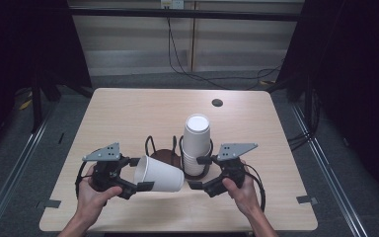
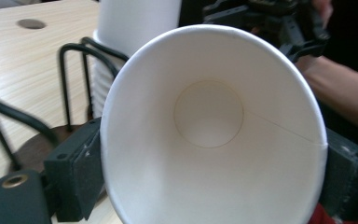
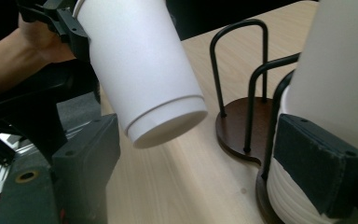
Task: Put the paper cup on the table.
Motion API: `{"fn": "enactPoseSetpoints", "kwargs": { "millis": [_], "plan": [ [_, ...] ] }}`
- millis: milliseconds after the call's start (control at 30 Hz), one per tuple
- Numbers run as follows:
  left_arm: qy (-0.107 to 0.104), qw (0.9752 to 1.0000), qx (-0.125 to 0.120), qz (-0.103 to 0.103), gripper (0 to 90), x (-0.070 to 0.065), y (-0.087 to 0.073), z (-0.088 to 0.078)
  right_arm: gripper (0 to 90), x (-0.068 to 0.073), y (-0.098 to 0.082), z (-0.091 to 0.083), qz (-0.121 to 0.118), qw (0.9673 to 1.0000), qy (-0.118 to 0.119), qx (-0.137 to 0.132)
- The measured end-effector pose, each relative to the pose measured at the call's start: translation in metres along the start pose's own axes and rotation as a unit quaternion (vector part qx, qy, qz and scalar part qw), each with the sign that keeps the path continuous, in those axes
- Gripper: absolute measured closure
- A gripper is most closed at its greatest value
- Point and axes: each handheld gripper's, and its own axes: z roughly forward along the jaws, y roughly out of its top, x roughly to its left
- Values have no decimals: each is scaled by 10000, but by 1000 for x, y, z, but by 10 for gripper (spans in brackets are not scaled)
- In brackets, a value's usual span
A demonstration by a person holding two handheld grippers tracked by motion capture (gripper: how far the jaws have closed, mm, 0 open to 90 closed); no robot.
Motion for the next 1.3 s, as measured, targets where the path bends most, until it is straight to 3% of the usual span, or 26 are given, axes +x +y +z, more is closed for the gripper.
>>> {"fn": "enactPoseSetpoints", "kwargs": {
  "millis": [333, 467, 567, 633, 767, 800, 933, 1133, 1200, 1300],
  "plan": [
    [372, 9989, 270, 95, 116, 0, 4, -16, 150, -6, -2, -6, 81, 9999, -131, -70],
    [467, 9974, 541, 8, 114, 2, 2, -19, 151, -7, -2, -7, 111, 9996, -248, -70],
    [528, 9969, 571, -96, 114, 4, 1, -23, 150, -7, -2, -7, 106, 9995, -304, -51],
    [699, 9949, 726, -101, 114, 7, 0, -27, 150, -6, -2, -8, 114, 9993, -346, -50],
    [781, 9930, 876, -137, 114, 10, -1, -33, 151, -6, -3, -10, 118, 9991, -392, -65],
    [902, 9919, 877, -166, 114, 11, -2, -38, 151, -6, -2, -12, 95, 9989, -448, -64],
    [1007, 9902, 934, -269, 115, 17, -4, -45, 150, -7, -2, -17, 92, 9987, -493, -130],
    [1239, 9847, 1157, -398, 115, 29, -7, -54, 151, -10, -4, -20, 157, 9981, -571, -149],
    [1321, 9842, 1096, -441, 115, 33, -7, -59, 150, -10, -4, -21, 173, 9981, -563, -182],
    [1480, 9806, 1202, -454, 115, 38, -5, -63, 151, -9, -5, -22, 169, 9980, -584, -175]
  ]
}}
